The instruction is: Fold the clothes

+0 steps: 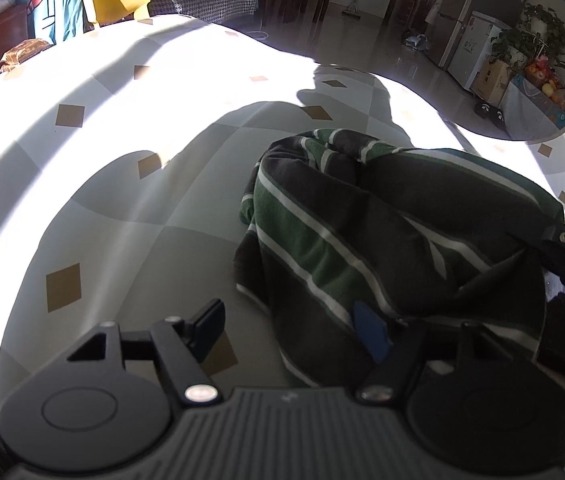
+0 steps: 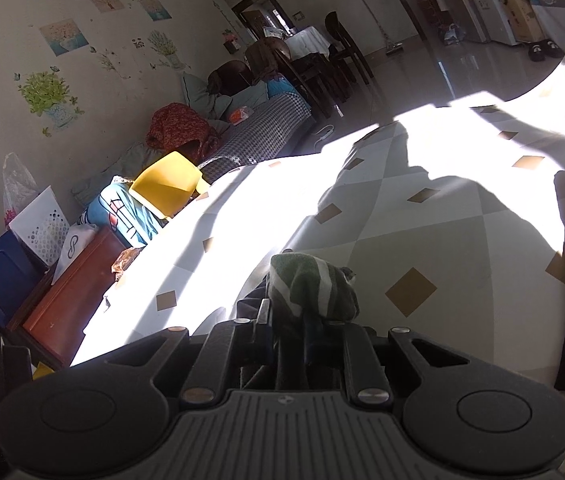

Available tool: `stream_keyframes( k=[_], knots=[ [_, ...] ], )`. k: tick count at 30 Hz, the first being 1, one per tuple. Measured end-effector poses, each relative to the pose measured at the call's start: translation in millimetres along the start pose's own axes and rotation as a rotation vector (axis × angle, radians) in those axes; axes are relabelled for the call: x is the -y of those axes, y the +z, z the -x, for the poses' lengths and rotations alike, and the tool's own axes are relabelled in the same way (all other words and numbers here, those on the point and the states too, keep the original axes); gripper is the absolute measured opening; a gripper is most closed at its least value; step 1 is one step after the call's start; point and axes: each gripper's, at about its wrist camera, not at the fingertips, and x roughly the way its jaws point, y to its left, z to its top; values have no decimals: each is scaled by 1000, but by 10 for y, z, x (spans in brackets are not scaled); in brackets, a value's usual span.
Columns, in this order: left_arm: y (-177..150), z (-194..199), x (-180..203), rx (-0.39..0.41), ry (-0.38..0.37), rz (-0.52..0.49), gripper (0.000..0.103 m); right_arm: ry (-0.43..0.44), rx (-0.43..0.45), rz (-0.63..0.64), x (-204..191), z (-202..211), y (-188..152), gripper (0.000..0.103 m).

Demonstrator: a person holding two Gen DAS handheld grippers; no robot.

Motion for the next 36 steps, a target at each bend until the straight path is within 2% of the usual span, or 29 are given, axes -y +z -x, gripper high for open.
stream_keyframes(
  k=[4,11,18,20,25,32,36],
  knots=[
    [-6,72,-7,4,-49,12,74,11,1,-9,8,54,11,13],
    [-51,289,105,46,-161,-49,85,26,-15,2,-24,35,-14,13],
    [-132,305,252,42,-262,-132,88,75,-42,11,-52,12,-25,13],
    [-179,307,317,44,-269,-167,88,93,-56,23,-74,1,-34,13],
    [-232,224,335,23,-198,-176,88,149,-108,56,-150,-63,-77,15],
    [-223,-132,-57,-133,-38,25,86,177,-175,102,-234,-160,-182,16],
    [-202,-227,-260,-158,-2,117,86,158,-224,130,-264,-248,-262,16]
  ],
)
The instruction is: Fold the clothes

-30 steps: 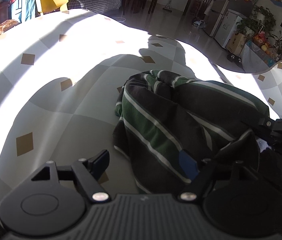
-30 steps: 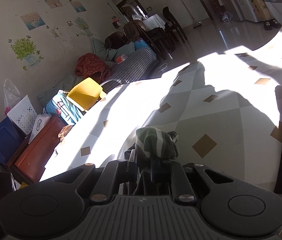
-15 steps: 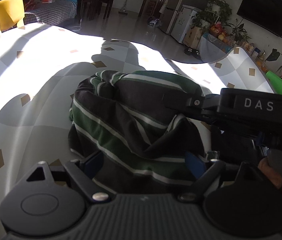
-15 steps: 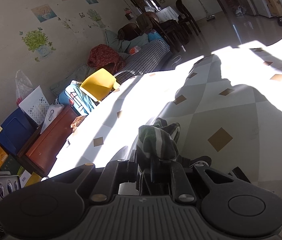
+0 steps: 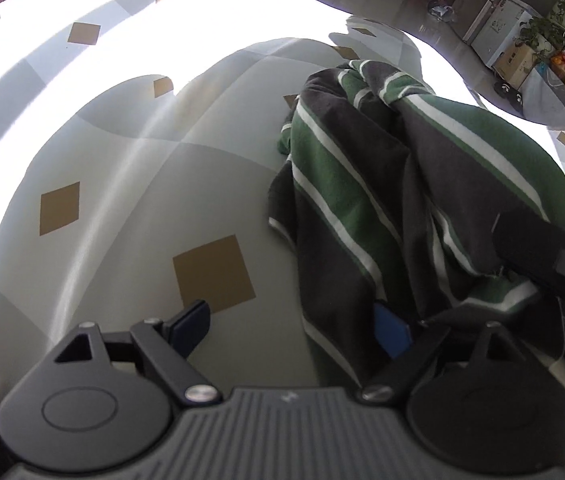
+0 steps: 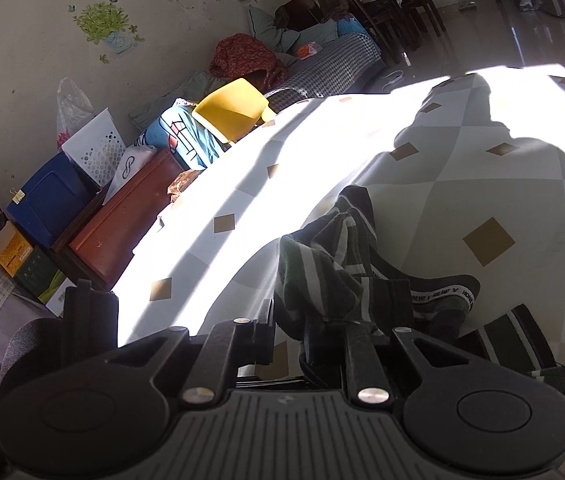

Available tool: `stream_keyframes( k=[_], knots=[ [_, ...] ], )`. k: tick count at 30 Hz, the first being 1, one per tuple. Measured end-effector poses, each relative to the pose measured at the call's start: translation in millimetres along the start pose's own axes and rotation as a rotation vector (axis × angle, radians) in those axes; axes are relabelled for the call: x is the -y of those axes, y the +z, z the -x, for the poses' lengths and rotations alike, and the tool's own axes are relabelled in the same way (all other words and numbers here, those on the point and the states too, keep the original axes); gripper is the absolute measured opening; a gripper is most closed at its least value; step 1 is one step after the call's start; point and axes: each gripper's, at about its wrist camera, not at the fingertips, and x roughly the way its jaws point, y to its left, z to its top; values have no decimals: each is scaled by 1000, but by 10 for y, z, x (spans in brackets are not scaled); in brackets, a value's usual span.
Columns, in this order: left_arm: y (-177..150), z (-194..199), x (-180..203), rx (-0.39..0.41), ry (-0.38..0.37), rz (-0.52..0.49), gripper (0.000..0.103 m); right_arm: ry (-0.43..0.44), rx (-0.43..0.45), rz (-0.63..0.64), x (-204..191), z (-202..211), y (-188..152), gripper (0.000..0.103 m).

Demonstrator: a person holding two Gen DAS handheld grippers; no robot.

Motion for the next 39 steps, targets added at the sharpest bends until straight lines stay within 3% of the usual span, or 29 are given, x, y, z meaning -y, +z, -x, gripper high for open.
stream_keyframes(
  k=[10,16,19,26,32,39],
  knots=[
    [163,175,-210,89,3,101,88,-75,-95,-12,107,-158,-93,18],
    [223,287,-185,144,-64,111,93,-148,-217,18,133,-349,-247,20],
    [226,295,-129,154,-95,102,95,-164,-236,44,124,-401,-315,23],
    [273,263,19,150,-163,100,96,-161,-233,61,122,-386,-365,29],
    [341,162,127,131,-177,94,97,-158,-174,33,124,-171,-349,32],
    [302,-207,99,52,-66,99,97,-258,-34,92,90,156,-280,44]
  ],
)
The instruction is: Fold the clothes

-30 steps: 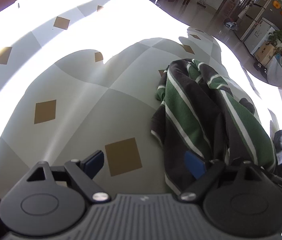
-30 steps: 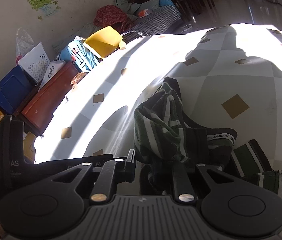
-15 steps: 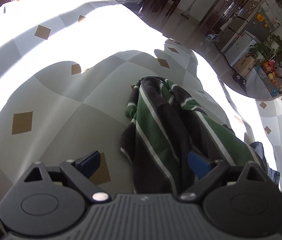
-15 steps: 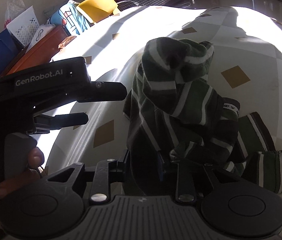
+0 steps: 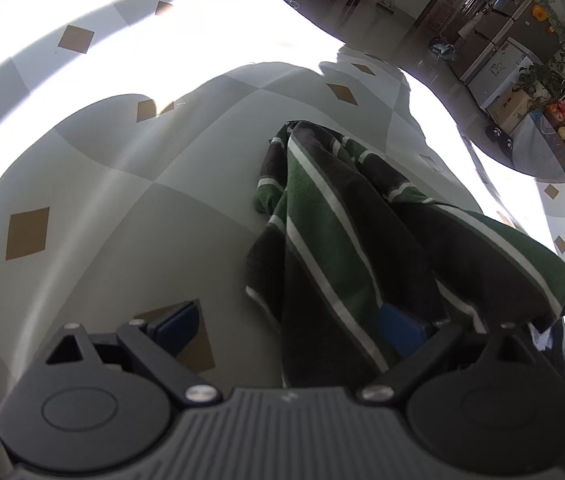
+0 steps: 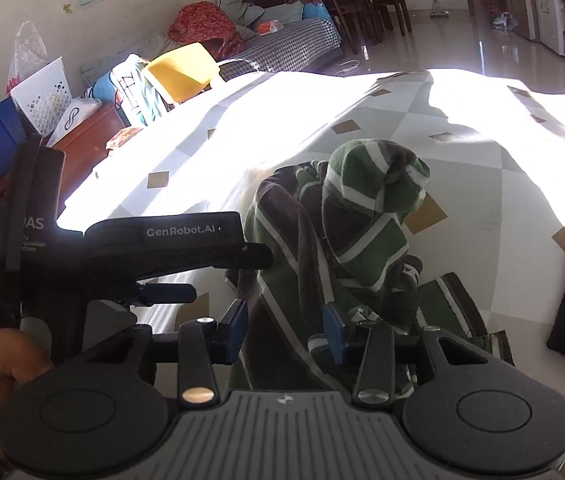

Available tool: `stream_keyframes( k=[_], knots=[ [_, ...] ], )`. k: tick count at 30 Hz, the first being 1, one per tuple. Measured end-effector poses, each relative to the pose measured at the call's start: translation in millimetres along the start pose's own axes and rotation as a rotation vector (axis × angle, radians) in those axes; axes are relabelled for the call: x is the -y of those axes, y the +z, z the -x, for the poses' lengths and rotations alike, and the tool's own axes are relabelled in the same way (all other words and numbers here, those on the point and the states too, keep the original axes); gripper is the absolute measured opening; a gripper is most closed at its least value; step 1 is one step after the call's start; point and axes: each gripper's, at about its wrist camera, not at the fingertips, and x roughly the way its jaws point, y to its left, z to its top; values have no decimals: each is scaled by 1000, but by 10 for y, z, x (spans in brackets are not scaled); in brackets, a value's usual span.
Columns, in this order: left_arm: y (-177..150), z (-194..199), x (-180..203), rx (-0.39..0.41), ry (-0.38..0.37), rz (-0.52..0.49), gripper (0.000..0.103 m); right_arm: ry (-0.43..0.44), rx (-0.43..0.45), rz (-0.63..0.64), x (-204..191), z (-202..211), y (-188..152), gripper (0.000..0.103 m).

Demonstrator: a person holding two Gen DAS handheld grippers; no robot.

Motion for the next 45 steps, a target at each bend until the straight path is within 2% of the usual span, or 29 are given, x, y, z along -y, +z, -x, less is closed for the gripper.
stream_keyframes(
  k=[6,11,17,23,28,36,40,44,45],
  knots=[
    [-67,-83,80,6,54,-78,98,-104,24,-104,194,-52,53,48],
    [-60,-72,55,7,54,-80,98,-197,19,-229,393,-143,76,51],
    [-59,-95,63,14,76,-104,99,-180,-5,-441,660,-273,-2,56],
    [-104,-145,144,23,99,-173,103,-170,26,-461,649,-382,-22,64],
    [-145,-143,162,31,109,-210,102,-182,26,-414,582,-450,13,65],
    [-210,-82,145,20,94,-247,100,-143,5,-408,583,-500,31,36],
    [-254,-46,190,23,75,-287,85,-116,11,-420,593,-464,50,24],
    [-288,5,243,17,50,-321,64,-76,26,-445,605,-383,65,21],
    [-299,20,262,17,47,-333,62,-66,33,-443,595,-357,73,21]
  ],
)
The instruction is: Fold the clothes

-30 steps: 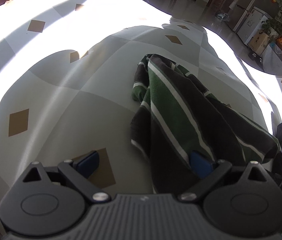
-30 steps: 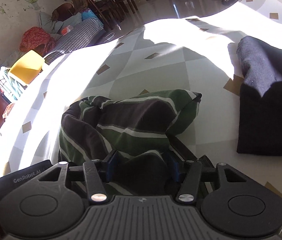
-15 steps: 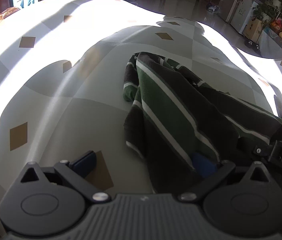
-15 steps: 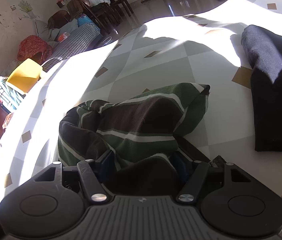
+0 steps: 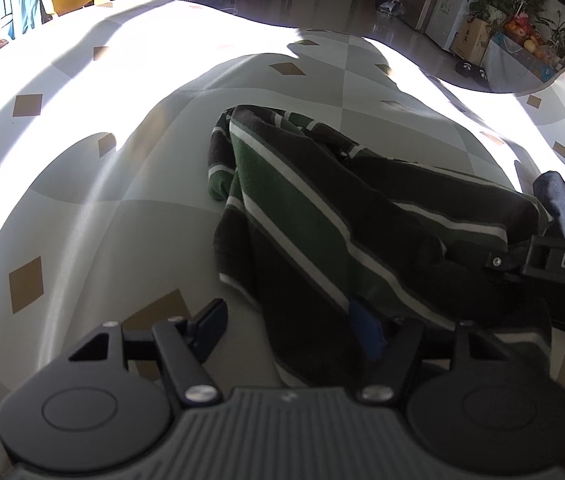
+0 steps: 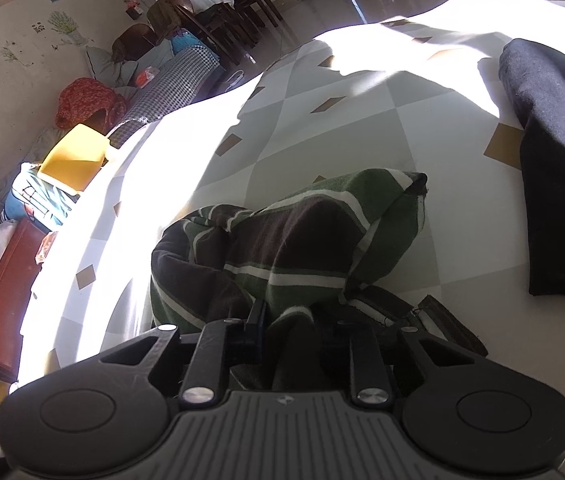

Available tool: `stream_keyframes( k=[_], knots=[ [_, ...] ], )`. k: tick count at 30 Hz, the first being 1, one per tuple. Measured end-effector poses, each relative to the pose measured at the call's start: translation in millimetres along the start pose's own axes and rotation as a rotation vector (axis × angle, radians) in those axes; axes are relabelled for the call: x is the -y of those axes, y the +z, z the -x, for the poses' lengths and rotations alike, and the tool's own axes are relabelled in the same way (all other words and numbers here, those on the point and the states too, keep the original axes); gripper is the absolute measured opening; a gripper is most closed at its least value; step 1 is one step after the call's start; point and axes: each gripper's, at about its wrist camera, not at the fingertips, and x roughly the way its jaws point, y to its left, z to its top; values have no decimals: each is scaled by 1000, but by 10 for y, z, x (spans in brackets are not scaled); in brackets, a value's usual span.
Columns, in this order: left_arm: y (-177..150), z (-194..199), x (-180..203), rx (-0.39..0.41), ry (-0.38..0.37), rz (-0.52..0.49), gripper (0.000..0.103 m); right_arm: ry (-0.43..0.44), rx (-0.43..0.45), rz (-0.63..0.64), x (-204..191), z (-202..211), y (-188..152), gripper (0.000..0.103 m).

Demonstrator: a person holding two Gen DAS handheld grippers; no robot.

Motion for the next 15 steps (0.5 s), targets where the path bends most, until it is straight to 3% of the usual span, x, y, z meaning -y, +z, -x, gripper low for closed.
stream_keyframes(
  k=[3,15],
  knots=[
    [-4,24,52,-1,-6,-21,54,32,15,13,-44,62,10,20],
    [160,139,319,11,-83,-53,53,172,103,45,-198,397,132,17]
  ],
)
